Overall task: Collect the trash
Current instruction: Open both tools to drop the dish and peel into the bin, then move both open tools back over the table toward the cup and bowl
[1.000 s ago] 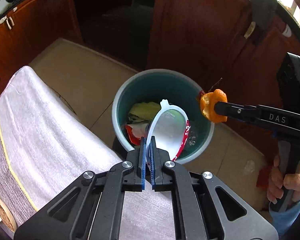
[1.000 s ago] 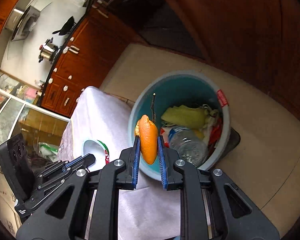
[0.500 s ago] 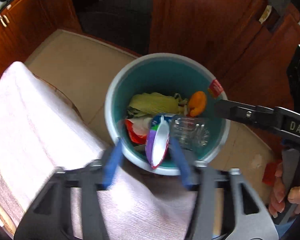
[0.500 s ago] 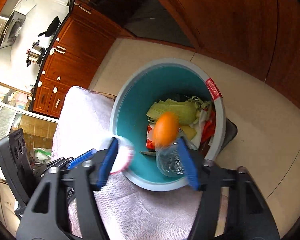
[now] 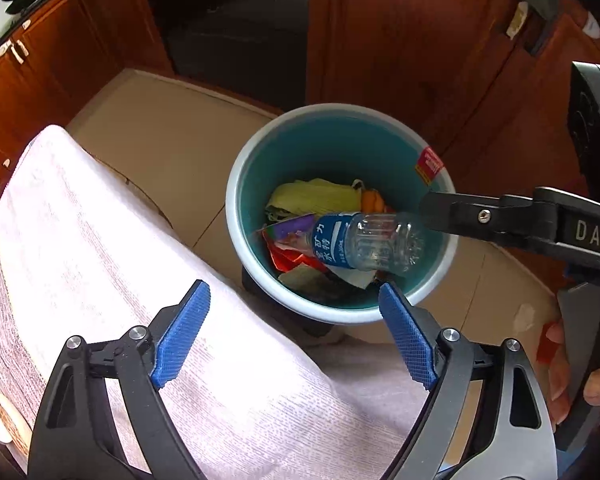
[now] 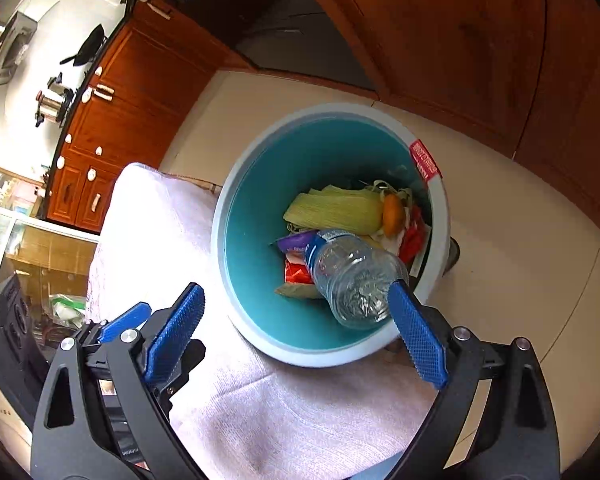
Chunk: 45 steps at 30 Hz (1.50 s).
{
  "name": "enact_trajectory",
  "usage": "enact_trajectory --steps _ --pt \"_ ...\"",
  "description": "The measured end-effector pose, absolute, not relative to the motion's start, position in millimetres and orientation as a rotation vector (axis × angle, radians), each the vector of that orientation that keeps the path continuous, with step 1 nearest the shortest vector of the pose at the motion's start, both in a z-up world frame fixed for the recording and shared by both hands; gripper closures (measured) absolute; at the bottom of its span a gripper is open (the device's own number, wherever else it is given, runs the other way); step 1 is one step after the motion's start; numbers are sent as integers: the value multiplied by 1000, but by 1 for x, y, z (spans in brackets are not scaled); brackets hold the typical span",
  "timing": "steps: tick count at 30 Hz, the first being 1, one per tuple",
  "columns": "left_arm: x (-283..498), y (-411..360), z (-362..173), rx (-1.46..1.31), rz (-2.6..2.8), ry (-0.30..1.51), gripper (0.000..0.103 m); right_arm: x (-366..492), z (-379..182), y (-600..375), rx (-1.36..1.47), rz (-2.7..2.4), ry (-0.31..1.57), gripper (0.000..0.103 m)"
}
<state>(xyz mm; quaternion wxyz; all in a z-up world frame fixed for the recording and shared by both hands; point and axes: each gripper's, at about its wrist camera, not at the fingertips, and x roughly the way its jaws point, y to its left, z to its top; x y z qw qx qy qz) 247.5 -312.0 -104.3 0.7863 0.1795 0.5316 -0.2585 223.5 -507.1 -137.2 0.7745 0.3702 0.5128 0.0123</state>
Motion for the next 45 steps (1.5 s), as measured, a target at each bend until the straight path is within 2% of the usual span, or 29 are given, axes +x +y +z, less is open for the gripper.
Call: enact_trajectory --steps 14,24,34,45 --pt "218 -282 -70 334 -572 1079 10 203 -108 -486 757 28 1095 14" --pt "205 -223 -56 257 -517 1059 9 201 -83 -434 688 92 1100 11" --pt "194 -109 -45 182 -380 1030 8 213 -66 -333 555 241 1158 11" --pt "178 67 -37 132 -152 1034 7 231 -55 -187 364 422 1234 11"
